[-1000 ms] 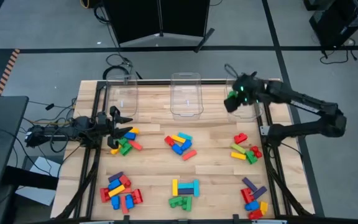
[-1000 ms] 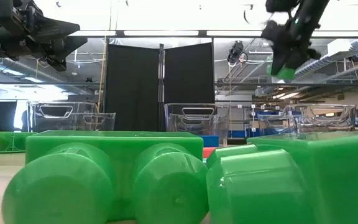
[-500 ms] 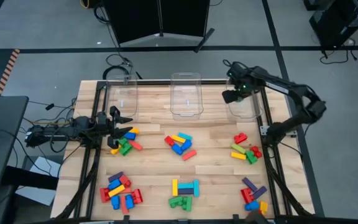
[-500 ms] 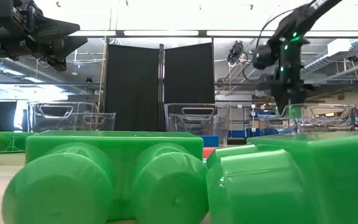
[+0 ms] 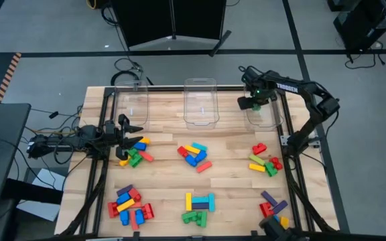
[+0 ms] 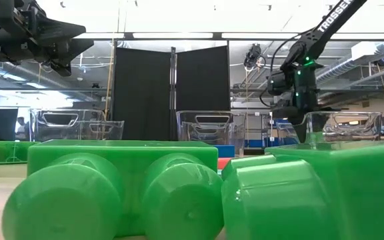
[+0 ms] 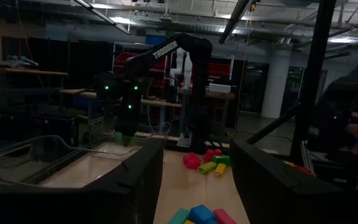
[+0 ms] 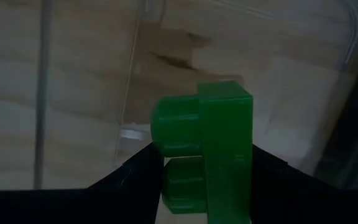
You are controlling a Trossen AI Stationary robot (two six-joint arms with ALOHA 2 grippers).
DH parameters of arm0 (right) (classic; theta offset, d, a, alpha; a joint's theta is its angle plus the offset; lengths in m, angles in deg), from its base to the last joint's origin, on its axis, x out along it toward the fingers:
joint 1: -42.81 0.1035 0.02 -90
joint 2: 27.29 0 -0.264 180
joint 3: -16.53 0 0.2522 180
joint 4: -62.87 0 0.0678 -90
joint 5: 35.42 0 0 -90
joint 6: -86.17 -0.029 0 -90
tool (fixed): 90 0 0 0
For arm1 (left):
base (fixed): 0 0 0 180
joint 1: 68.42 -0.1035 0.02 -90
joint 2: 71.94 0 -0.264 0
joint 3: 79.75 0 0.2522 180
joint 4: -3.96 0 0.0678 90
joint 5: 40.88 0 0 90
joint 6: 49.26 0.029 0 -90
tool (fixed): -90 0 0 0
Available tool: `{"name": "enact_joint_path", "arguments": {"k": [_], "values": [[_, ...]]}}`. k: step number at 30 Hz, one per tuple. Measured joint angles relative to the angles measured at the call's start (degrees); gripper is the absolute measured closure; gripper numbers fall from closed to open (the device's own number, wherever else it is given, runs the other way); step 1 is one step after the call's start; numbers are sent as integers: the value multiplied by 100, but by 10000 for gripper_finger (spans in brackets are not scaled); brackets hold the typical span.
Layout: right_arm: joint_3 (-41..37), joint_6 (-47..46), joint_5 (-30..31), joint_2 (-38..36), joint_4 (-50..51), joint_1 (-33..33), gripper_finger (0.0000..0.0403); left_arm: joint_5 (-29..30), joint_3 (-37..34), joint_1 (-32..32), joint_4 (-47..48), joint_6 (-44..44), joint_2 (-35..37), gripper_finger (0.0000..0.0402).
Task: Sort blocks by size
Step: Put the green 2 stud game piece into the right transparent bin, then put the red 1 stud game piece into the left transparent bin
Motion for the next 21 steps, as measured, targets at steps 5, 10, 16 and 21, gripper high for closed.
{"name": "enact_joint_path", "arguments": {"k": [5,10,16,21], "values": [[0,-24,-3,-6,-16,-105,202,1,-1,-2,-1,-2,2,209],[-2,129,-1,-6,-50,-118,181,-1,-1,0,-1,0,-1,209],[-2,203,2,-6,-71,-118,163,1,-1,0,1,0,1,209],[-7,448,57,-74,-83,-115,153,0,1,-2,-1,1,2,209]]}}
